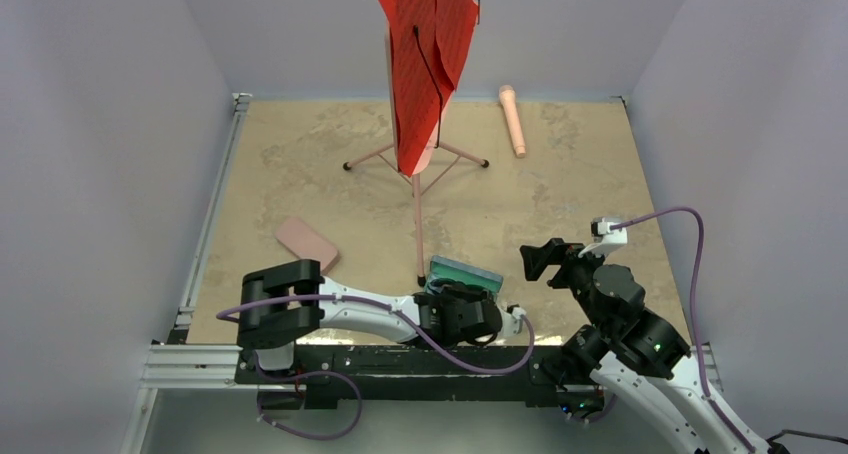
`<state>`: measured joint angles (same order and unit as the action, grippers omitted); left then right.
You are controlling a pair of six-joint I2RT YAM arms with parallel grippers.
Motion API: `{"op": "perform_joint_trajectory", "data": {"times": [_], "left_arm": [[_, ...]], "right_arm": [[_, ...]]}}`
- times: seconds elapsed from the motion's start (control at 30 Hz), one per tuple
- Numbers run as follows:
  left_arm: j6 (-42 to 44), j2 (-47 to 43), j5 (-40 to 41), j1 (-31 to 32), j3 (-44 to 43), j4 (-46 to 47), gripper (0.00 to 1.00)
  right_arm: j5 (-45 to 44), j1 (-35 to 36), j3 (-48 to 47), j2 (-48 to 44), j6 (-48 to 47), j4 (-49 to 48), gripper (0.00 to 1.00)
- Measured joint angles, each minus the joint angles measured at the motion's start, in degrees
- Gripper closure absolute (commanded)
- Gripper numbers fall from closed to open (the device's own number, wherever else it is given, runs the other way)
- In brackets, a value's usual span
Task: Organize the sunglasses
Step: Place the sunglasses in the sunglasses case.
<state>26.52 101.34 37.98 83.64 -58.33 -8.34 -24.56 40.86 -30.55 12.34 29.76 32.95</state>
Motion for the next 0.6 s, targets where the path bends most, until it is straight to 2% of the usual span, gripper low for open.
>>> {"op": "perform_joint_trajectory", "data": {"times": [0.07, 0.13, 0.43, 0.47, 0.5, 0.57, 0.6], "left_arm": [[0.0, 0.0, 0.0, 0.2, 0.0, -0.6, 1.0], [-0.3, 0.0, 0.1, 0.5, 0.0, -1.0, 0.94], [-1.5, 0.7, 0.2, 0.8, 0.0, -1.7, 0.85], [-1.7, 0.9, 0.2, 0.8, 0.0, -1.7, 0.81], [-1.9, 1.1, 0.2, 0.8, 0.0, -1.7, 0.7], [-2.2, 1.4, 0.0, 0.8, 0.0, -2.0, 0.38], [-2.2, 1.6, -0.1, 0.8, 0.0, -2.2, 0.07]], "right_arm": [[0.0, 0.0, 0.0, 0.0, 0.0, 0.0, 0.01], [0.0, 0.0, 0.0, 0.0, 0.0, 0.0, 0.01], [0.0, 0.0, 0.0, 0.0, 0.0, 0.0, 0.01], [0.0, 0.0, 0.0, 0.0, 0.0, 0.0, 0.01], [0.0, 0.0, 0.0, 0.0, 0.0, 0.0, 0.01], [0.0, 0.0, 0.0, 0.0, 0.0, 0.0, 0.01], [0.0, 0.0, 0.0, 0.0, 0.0, 0.0, 0.01]]}}
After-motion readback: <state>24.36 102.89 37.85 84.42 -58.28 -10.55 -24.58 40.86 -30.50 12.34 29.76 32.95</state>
